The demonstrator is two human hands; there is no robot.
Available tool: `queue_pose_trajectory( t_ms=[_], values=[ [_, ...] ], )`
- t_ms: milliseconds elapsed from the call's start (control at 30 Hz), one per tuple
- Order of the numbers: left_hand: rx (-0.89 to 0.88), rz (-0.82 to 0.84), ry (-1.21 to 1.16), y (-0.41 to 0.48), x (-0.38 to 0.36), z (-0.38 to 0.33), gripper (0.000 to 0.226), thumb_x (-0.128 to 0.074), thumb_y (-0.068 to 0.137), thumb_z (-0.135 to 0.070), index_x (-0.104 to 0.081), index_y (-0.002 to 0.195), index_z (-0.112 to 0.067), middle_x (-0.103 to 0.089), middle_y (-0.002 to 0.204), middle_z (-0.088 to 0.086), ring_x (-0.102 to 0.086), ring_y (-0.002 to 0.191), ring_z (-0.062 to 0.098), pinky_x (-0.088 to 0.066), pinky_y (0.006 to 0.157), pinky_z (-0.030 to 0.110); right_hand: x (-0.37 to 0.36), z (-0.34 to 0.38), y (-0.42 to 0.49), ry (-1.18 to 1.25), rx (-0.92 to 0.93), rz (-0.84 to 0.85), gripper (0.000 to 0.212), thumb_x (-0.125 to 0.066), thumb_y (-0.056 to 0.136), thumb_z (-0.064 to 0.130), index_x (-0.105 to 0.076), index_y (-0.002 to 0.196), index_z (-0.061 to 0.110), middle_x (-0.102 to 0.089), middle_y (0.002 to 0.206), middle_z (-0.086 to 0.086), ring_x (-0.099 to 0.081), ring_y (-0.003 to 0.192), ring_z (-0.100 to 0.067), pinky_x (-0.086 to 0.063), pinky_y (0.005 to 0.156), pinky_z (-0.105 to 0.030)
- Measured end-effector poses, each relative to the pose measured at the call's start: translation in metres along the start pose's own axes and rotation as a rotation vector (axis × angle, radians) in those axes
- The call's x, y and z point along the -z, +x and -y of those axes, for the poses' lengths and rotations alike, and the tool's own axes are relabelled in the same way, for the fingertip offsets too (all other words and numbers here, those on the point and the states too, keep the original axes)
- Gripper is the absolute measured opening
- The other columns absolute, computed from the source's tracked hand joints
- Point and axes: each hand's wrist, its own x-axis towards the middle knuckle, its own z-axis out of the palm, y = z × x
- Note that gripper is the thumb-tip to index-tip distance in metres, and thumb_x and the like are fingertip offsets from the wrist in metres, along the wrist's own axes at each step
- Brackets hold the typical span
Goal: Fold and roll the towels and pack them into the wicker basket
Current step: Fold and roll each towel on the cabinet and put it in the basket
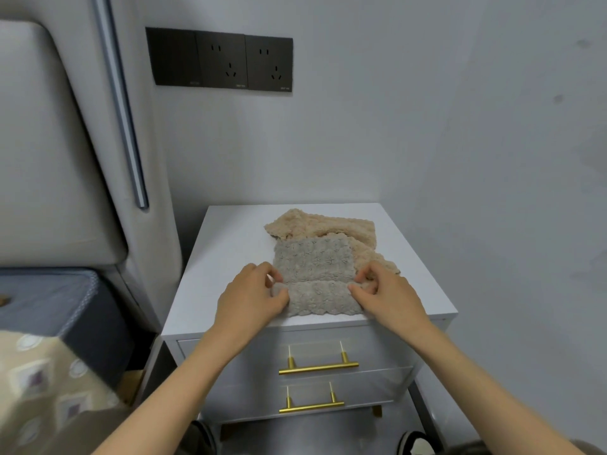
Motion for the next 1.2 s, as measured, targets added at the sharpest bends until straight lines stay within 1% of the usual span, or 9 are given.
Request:
queue_pose_trajectory(
  t_ms=[200,333,433,600,833,967,1067,1133,1200],
  values=[
    [-0.488,-0.106,0.065,-0.001,-0.013,0.001,0.032,-0.065,0.077,0.001,-0.067,0.094,-0.026,-0.059,0.092,-0.011,-0.05,0.084,0.013,-0.039,0.071,0.029,-0.009,0.006,-0.003,-0.131,0.5,-0.228,0.017,-0.067,0.082,0.01,-0.062,0.091,0.023,-0.058,0.088,0.008,-0.051,0.086,-0.013,-0.043,0.069,-0.028],
    [-0.543,-0.081,0.078,-0.008,-0.018,0.0,0.022,-0.068,0.078,-0.008,-0.073,0.096,-0.021,-0.064,0.094,-0.007,-0.059,0.086,0.015,-0.051,0.065,0.03,-0.025,0.008,-0.01,-0.284,0.726,-0.212,0.021,-0.066,0.082,0.012,-0.071,0.102,0.018,-0.067,0.099,0.002,-0.059,0.088,-0.017,-0.05,0.064,-0.027],
    [-0.569,-0.071,0.125,-0.008,-0.018,0.006,0.025,-0.067,0.08,-0.013,-0.074,0.102,-0.021,-0.067,0.099,-0.007,-0.061,0.091,0.014,-0.055,0.067,0.03,-0.025,0.003,-0.013,-0.31,0.72,-0.138,0.039,-0.074,0.073,0.004,-0.07,0.11,0.016,-0.068,0.107,0.002,-0.062,0.094,-0.018,-0.055,0.073,-0.029],
    [-0.542,0.03,0.121,-0.01,-0.009,0.013,0.042,-0.063,0.083,-0.024,-0.063,0.125,-0.026,-0.063,0.113,-0.011,-0.055,0.104,0.007,-0.048,0.083,0.019,-0.012,0.0,-0.019,-0.306,0.637,0.0,0.043,-0.045,0.088,0.032,-0.06,0.127,0.021,-0.063,0.123,0.009,-0.057,0.11,-0.011,-0.047,0.086,-0.021],
    [-0.384,0.072,-0.007,-0.003,-0.003,0.016,0.036,-0.063,0.085,-0.014,-0.066,0.12,-0.024,-0.067,0.111,-0.011,-0.059,0.101,0.005,-0.033,0.083,0.001,-0.009,-0.005,-0.011,-0.215,0.519,0.057,0.041,-0.051,0.095,0.015,-0.051,0.135,0.025,-0.057,0.13,0.008,-0.049,0.118,-0.01,-0.039,0.093,-0.02],
    [-0.197,0.154,-0.19,-0.001,0.007,0.013,0.026,-0.062,0.09,-0.023,-0.067,0.115,-0.029,-0.066,0.101,-0.02,-0.058,0.083,-0.005,-0.04,0.073,0.001,0.002,-0.002,-0.006,-0.011,0.356,0.171,0.031,-0.047,0.099,0.025,-0.052,0.129,0.028,-0.061,0.115,0.009,-0.052,0.102,-0.005,-0.042,0.087,-0.023],
    [-0.137,0.207,-0.238,0.001,0.012,0.014,0.016,-0.06,0.09,-0.026,-0.066,0.08,-0.037,-0.065,0.069,-0.013,-0.053,0.061,0.003,-0.041,0.063,0.017,0.011,0.002,-0.005,0.118,0.266,0.212,0.023,-0.049,0.098,0.032,-0.054,0.12,0.031,-0.063,0.089,0.005,-0.055,0.075,-0.003,-0.042,0.073,-0.022],
    [-0.087,0.241,-0.258,0.003,0.012,0.015,0.03,-0.059,0.091,-0.027,-0.057,0.061,-0.025,-0.055,0.059,-0.006,-0.045,0.057,0.006,-0.037,0.063,0.025,0.013,0.004,-0.006,0.166,0.203,0.245,0.023,-0.05,0.097,0.036,-0.053,0.119,0.03,-0.059,0.077,0.009,-0.051,0.063,0.001,-0.038,0.063,-0.014],
    [-0.009,0.28,-0.311,0.003,0.013,0.017,0.033,-0.061,0.087,-0.035,-0.059,0.063,-0.013,-0.052,0.059,-0.001,-0.045,0.061,0.01,-0.038,0.066,0.029,0.014,0.005,-0.006,0.203,0.144,0.272,0.023,-0.051,0.096,0.038,-0.052,0.117,0.029,-0.057,0.072,0.011,-0.05,0.059,0.003,-0.036,0.061,-0.013]
  ],
)
